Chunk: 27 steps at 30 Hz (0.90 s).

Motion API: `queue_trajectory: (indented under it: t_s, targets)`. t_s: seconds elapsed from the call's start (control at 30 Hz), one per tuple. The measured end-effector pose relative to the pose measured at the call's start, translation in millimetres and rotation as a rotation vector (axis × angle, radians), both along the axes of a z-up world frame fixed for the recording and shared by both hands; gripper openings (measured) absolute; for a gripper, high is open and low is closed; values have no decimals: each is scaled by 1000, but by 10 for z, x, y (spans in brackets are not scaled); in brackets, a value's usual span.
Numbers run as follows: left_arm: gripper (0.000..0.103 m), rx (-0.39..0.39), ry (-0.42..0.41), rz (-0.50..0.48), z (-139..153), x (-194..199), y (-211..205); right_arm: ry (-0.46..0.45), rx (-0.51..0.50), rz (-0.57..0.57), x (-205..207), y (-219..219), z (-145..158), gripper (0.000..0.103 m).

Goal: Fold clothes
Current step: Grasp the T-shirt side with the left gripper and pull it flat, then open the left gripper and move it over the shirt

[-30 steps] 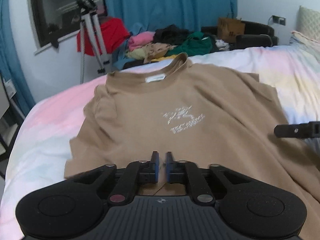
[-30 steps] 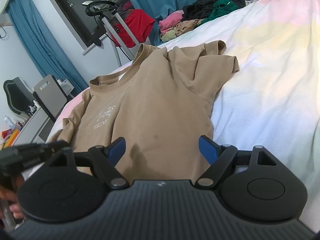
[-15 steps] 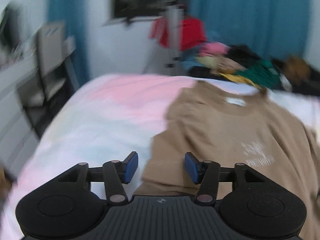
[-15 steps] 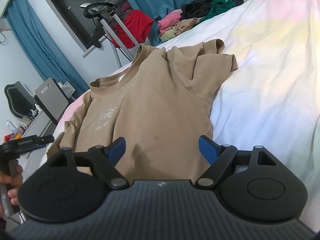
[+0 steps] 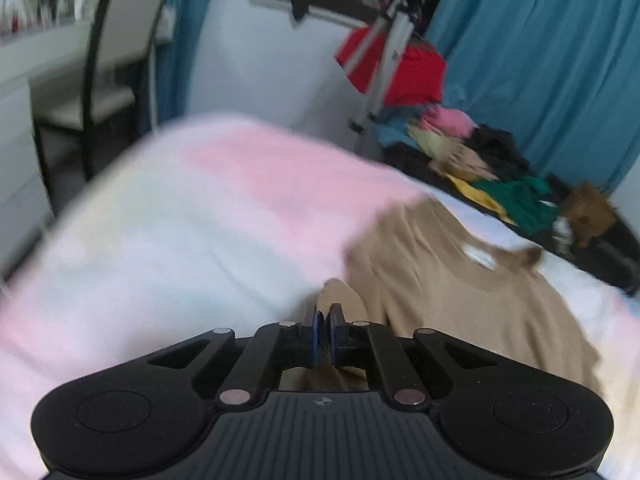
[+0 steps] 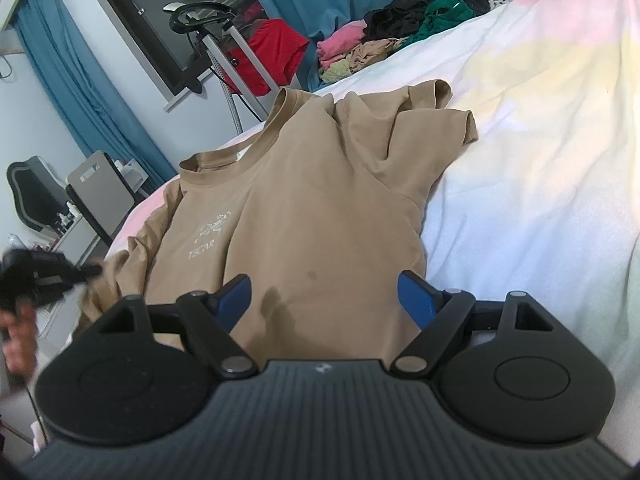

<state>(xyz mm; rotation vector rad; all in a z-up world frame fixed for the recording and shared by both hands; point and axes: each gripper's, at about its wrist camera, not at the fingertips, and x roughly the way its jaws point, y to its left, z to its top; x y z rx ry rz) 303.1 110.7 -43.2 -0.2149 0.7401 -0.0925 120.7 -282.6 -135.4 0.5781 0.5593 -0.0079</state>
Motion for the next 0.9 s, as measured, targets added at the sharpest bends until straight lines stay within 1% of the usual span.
queue_trajectory:
  t_s: [0.03, 0.1, 0.13, 0.2, 0.23, 0.27, 0.3, 0.33, 0.37, 0.4, 0.43, 0.47, 0.5, 0.6, 0.63, 0.67, 0.73, 0.83, 0.9]
  targets:
    - [4, 60, -18, 31, 103, 106, 55, -1, -4, 2, 2, 2, -5, 82]
    - [4, 177, -27, 106, 303, 312, 177, -1, -16, 5, 12, 12, -15, 82]
    - [4, 240, -14, 150, 383, 451, 269, -1, -22, 6, 16, 16, -20, 83]
    - [5, 311, -14, 182, 448, 634, 380, -1, -36, 10, 26, 38, -21, 84]
    - [5, 352, -18, 200, 445, 711, 414, -1, -41, 10, 34, 44, -23, 84]
    - [5, 375, -21, 205, 420, 759, 441, -1, -45, 11, 43, 45, -27, 84]
    - [7, 378, -19, 203, 361, 805, 468, -1, -47, 11, 53, 45, -31, 84]
    - [13, 384, -25, 197, 310, 802, 471, -1, -49, 11, 63, 45, -35, 84]
    - [17, 390, -32, 191, 260, 798, 474, -2, -53, 11, 69, 46, -37, 84]
    - [34, 397, -38, 185, 209, 794, 477, -3, -56, 12, 74, 46, -39, 84]
    - [53, 391, -37, 196, 168, 761, 518, -4, -59, 13, 78, 48, -41, 84]
    - [55, 385, -36, 208, 127, 728, 560, -5, -60, 13, 77, 48, -45, 84]
    - [55, 379, -35, 220, 86, 695, 602, -7, -60, 14, 75, 47, -49, 84]
    - [55, 270, -71, 227, 7, 438, 777, -8, -56, 13, 77, 37, -50, 84]
    - [55, 245, -89, 210, 9, 340, 816, -8, -55, 13, 76, 34, -49, 84]
    - [55, 241, -109, 183, 13, 203, 807, -8, -54, 13, 75, 32, -48, 84]
    - [60, 243, -152, 93, 11, -97, 719, -7, -51, 13, 77, 30, -48, 84]
    - [63, 266, -168, -68, -56, -448, 417, -6, -53, 12, 76, 39, -44, 84]
    - [66, 332, -167, -132, -164, -547, 146, -5, -57, 12, 75, 44, -41, 84]
